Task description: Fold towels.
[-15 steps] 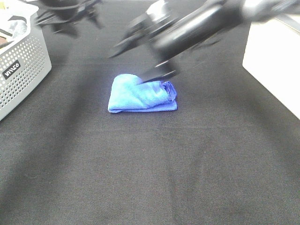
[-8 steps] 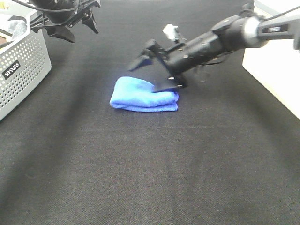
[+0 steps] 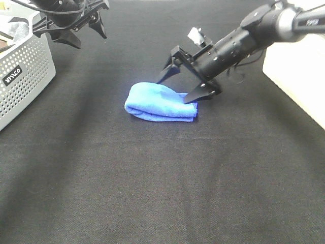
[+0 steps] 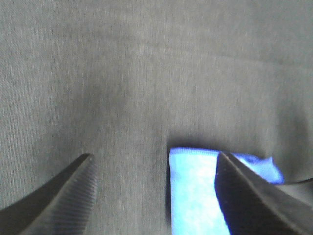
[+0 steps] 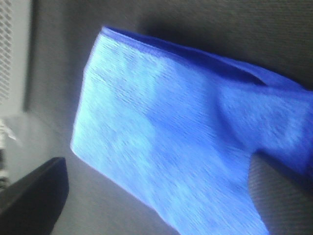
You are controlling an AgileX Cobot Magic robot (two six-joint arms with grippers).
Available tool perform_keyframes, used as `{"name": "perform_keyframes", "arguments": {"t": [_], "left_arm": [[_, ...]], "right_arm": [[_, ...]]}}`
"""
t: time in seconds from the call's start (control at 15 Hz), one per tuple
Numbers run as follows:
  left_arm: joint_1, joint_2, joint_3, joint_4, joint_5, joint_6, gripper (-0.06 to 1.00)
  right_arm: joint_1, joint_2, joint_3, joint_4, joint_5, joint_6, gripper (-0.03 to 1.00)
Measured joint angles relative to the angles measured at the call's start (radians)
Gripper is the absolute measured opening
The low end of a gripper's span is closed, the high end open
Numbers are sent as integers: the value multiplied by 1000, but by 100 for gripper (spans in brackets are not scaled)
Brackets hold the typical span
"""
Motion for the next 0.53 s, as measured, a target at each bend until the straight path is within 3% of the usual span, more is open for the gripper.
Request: {"name": "perform_keyframes", "arguments": {"t": [0.27, 0.53], "left_arm": [[0, 0, 0, 0, 93, 12, 65], [0, -43, 0, 44, 198, 65, 65]], "right_arm": [[-1, -13, 0, -184, -13, 95, 94], [-2, -81, 3, -268, 13, 152, 94]]}}
